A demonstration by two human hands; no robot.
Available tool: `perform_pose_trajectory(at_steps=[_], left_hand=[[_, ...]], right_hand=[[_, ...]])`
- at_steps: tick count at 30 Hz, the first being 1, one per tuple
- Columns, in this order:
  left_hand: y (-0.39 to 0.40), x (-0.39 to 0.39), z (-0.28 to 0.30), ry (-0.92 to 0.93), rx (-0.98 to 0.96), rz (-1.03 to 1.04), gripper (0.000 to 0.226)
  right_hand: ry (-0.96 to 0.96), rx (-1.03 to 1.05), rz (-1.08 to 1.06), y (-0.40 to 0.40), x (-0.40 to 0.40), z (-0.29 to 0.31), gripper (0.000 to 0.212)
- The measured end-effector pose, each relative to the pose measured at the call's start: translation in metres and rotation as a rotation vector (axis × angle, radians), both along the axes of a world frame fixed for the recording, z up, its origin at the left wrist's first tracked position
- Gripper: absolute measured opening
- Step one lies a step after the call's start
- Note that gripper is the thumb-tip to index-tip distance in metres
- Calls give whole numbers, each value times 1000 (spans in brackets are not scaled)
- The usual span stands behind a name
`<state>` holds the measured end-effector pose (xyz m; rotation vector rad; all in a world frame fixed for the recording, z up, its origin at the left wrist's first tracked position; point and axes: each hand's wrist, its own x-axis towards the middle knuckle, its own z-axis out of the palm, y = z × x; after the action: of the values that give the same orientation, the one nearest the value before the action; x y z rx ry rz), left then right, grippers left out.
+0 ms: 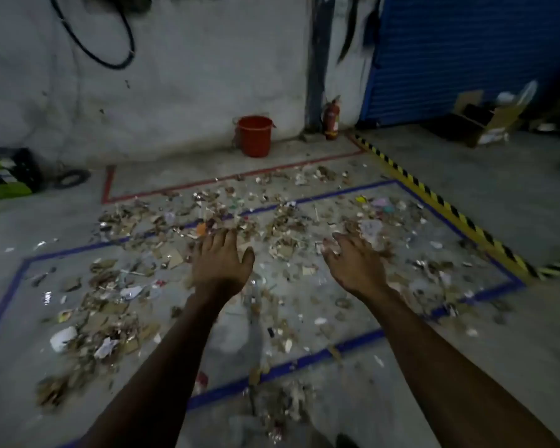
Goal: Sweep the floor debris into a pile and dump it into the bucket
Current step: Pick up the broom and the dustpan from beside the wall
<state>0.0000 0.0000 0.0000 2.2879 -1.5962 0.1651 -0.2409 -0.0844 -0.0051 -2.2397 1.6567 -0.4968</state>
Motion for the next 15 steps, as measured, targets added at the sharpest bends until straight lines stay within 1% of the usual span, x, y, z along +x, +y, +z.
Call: perform_pose_trajectory(at_steps=[1,3,4,6,11,15], left_hand=[[4,-5,-6,29,40,-52,60],[11,-15,-27,-26,13,-123,61],[15,-21,-36,-24,4,-136,60],[18,-39,-47,25,32,-143,60],[16,-96,-70,78,139,-144,60],[-5,-161,-95,61,258,-181,61]], right_hand=[[3,31,-11,6,-6,-6,55],[41,85,-27,17,-21,-23,56],[61,129,-30,24,-30,-31,57],[87,176,-46,33,-47,-46,59],[99,236,-73,38,-94,-73,59],[85,280,-105,27,-156,-93,58]])
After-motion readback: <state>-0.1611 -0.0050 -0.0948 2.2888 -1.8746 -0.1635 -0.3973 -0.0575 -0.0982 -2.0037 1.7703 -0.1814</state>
